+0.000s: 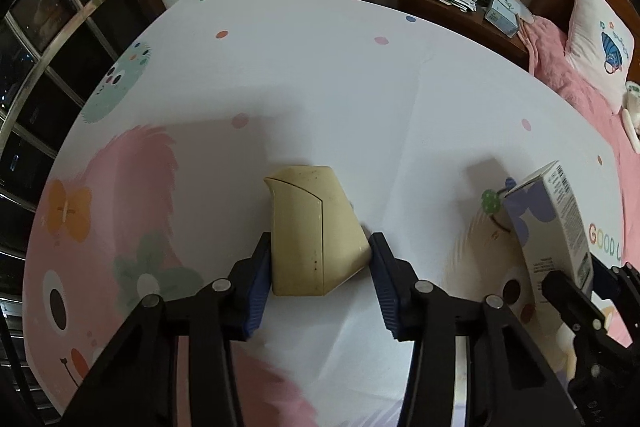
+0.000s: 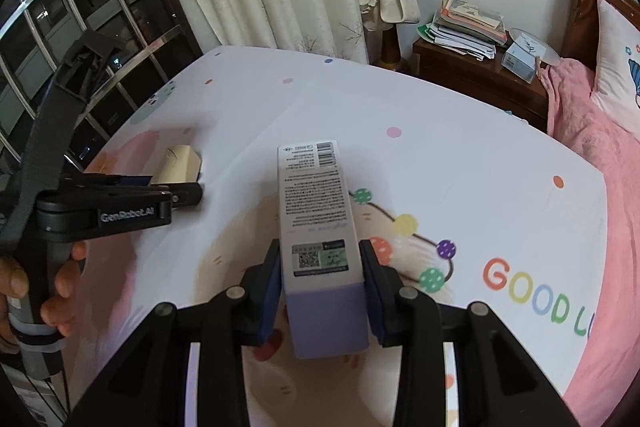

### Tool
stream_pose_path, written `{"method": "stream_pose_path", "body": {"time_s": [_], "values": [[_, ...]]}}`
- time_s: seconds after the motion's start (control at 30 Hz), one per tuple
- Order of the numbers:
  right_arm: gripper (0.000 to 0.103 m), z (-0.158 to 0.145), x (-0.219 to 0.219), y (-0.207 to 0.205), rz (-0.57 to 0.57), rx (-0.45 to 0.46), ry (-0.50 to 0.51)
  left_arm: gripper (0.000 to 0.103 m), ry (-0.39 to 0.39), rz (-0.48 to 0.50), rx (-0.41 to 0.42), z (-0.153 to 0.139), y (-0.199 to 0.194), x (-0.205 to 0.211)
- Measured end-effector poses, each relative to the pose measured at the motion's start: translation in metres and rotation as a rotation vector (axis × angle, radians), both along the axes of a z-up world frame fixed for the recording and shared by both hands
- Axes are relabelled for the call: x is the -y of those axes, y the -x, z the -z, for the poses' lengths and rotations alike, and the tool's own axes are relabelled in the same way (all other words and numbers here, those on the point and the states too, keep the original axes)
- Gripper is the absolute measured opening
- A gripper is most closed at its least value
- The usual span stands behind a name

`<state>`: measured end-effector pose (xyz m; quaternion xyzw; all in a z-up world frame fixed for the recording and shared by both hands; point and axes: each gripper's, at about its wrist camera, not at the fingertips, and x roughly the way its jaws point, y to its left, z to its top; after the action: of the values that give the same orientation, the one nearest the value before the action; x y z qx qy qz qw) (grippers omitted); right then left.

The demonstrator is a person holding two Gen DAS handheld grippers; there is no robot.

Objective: Collect trash
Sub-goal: 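Grasp the beige crumpled paper with the left tool while the right tool grasps the white-purple box, then carry the beige paper and white-purple box down toward the bin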

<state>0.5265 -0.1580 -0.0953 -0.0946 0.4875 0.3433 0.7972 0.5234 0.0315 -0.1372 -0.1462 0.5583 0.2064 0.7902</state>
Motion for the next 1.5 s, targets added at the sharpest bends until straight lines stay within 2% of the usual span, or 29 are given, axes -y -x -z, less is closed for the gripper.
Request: {"method": "stream_pose_path", "body": {"time_s": [0.17, 0.47, 0.67, 0.9, 1.17, 1.37, 1.5], "values": [[0.036, -0.013, -0.002, 0.017, -0.002, 0.006, -0.02, 0.045, 0.001, 0.039, 0.024, -0.012, 0.016, 0.002], [0.036, -0.049, -0.007, 0.07, 0.052, -0.009, -0.073, 0.045, 0.074, 0.109, 0.097, -0.067, 0.085, -0.004], [0.036, -0.09, -0.018, 0.137, 0.105, 0.017, -0.112, 0.045, 0.105, 0.215, 0.159, -0.114, 0.147, -0.007], [0.036, -0.131, -0.034, 0.245, 0.234, 0.06, -0.146, 0.045, 0.156, 0.383, 0.22, -0.154, 0.241, -0.022], [0.036, -0.135, -0.053, 0.37, 0.382, 0.048, -0.159, 0.045, 0.174, 0.56, 0.229, -0.162, 0.338, -0.031], [0.036, -0.115, -0.064, 0.444, 0.427, -0.026, -0.12, 0.045, 0.182, 0.661, 0.184, -0.152, 0.4, -0.026], [0.036, -0.098, -0.065, 0.476, 0.449, -0.087, -0.09, 0.045, 0.172, 0.737, 0.148, -0.136, 0.436, -0.016]]}}
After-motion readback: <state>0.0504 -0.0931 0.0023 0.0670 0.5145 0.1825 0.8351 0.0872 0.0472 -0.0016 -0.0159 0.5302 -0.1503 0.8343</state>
